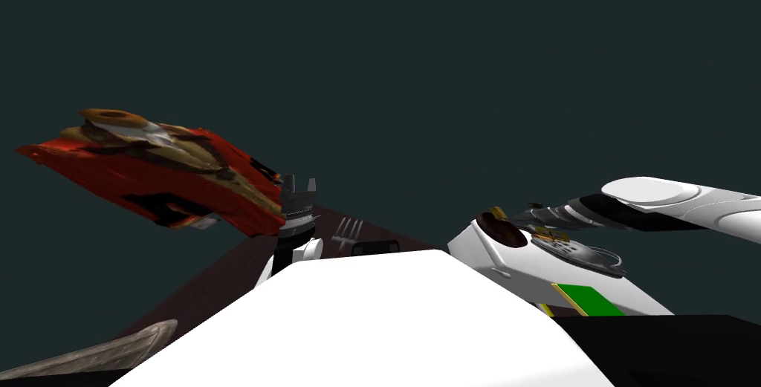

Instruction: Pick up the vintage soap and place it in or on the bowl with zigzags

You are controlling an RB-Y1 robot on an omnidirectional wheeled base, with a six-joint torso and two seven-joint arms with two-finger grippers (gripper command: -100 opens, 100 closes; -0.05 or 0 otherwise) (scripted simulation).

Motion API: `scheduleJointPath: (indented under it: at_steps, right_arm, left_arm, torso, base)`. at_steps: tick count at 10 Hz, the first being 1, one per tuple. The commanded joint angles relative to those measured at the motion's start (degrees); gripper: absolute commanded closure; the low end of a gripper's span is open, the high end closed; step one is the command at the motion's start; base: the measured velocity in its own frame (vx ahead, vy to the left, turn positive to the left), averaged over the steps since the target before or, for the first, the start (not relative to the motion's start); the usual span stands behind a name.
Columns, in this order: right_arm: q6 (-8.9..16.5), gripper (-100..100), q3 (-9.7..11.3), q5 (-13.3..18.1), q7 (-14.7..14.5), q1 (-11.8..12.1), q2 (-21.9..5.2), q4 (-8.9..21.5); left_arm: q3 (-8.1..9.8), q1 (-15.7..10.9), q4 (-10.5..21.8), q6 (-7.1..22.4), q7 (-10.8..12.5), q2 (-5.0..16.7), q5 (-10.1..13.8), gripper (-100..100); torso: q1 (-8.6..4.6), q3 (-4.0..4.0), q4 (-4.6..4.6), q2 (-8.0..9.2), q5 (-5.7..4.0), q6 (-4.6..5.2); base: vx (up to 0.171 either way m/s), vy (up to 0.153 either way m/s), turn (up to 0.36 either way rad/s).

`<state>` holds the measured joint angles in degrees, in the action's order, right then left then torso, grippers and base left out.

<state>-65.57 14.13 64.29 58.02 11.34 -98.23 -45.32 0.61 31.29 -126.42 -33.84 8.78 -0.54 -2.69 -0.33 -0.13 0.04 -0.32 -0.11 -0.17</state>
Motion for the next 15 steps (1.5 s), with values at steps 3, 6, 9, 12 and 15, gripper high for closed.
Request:
scheduleJointPath:
  at_steps: [3, 6, 9, 12, 15]
  right_arm:
    - [-1.6, -100, -0.1, -2.1, -5.9, 0.4, -0.1, 3.0]
    - [-1.6, -100, -0.1, -2.1, -5.9, 0.4, -0.1, 3.0]
    - [-1.6, -100, -0.1, -2.1, -5.9, 0.4, -0.1, 3.0]
    - [-3.3, -100, -0.7, -2.1, -4.8, -0.2, -2.1, 2.3]
    - [-5.6, -100, -1.5, -2.1, -3.3, -1.0, -4.8, 1.4]
  left_arm:
    - [0.0, 0.0, 0.0, 0.0, 0.0, 0.0, 0.0, 0]
    - [0.0, 0.0, 0.0, 0.0, 0.0, 0.0, 0.0, 0]
    - [0.0, 0.0, 0.0, 0.0, 0.0, 0.0, 0.0, 0]
    - [0.0, 0.0, 0.0, 0.0, 0.0, 0.0, 0.0, 0]
    - [0.0, 0.0, 0.0, 0.0, 0.0, 0.0, 0.0, 0]
  torso:
    - [0.08, -0.02, -0.01, -0.04, 0.03, -0.02]
    - [0.04, 0.02, 0.01, 0.04, 0.02, 0.0]
    - [-0.11, 0.0, 0.0, 0.0, -0.03, -0.01]
    - [-0.07, 0.06, 0.03, 0.1, 0.0, 0.0]
    - [-0.05, 0.13, 0.06, 0.21, 0.01, 0.01]
  base:
    - [0.019, 0.035, 0.031]
    - [0.007, 0.019, 0.007]
    - [0.009, -0.005, 0.028]
    - [-0.015, -0.004, -0.018]
    - [-0.035, -0.005, -0.025]
